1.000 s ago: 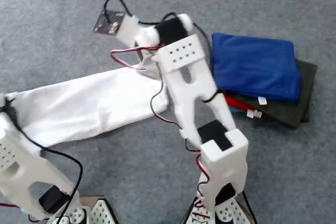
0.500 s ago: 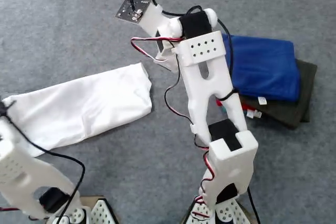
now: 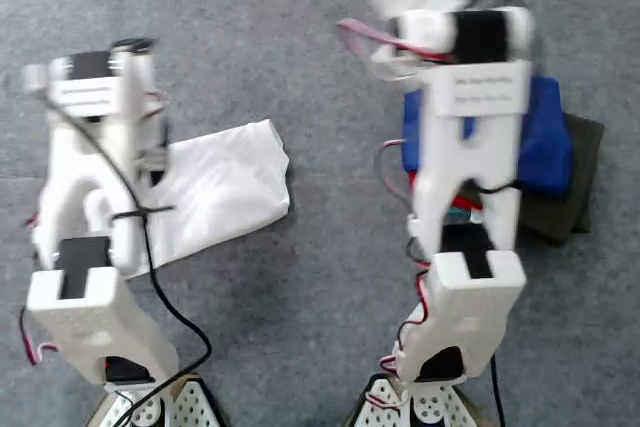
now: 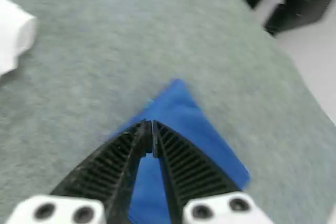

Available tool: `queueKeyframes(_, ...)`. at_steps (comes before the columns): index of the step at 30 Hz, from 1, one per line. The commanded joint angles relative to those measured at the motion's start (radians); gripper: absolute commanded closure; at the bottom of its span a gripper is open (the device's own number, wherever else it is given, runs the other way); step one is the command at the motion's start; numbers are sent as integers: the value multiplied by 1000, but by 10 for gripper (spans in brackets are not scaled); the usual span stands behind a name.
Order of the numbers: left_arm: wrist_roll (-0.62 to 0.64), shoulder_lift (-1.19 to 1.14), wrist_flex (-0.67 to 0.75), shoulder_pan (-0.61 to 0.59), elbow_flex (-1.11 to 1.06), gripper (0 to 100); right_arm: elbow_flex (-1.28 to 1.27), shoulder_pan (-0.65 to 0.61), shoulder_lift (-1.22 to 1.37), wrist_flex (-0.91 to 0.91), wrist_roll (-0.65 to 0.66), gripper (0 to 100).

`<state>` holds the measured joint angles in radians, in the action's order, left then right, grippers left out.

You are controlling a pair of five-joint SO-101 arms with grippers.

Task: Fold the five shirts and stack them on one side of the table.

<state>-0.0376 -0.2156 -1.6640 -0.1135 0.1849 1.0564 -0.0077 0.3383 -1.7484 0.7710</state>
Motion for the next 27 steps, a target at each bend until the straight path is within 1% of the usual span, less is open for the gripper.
queueKeyframes(1, 61, 49, 89, 128, 8, 971, 84, 109, -68, -14, 0, 982)
queueKeyframes(5, 104, 48, 158, 243, 1, 971, 81, 186, -62, -12, 0, 981)
queueKeyframes(9, 107, 46, 209, 318, 1, 971, 79, 195, -67, -12, 0, 981)
queueKeyframes(14, 109, -5, 296, 346, 4, 971, 77, 193, -59, -11, 0, 981)
queueKeyframes(22, 110, -138, 305, 366, 12, 971, 71, 157, -59, -11, 2, 981)
queueKeyframes(24, 140, -150, 305, 363, 30, 971, 47, 149, -59, -11, 2, 981)
queueKeyframes(27, 239, -152, 305, 360, 71, 970, 21, 123, -59, 0, 2, 981)
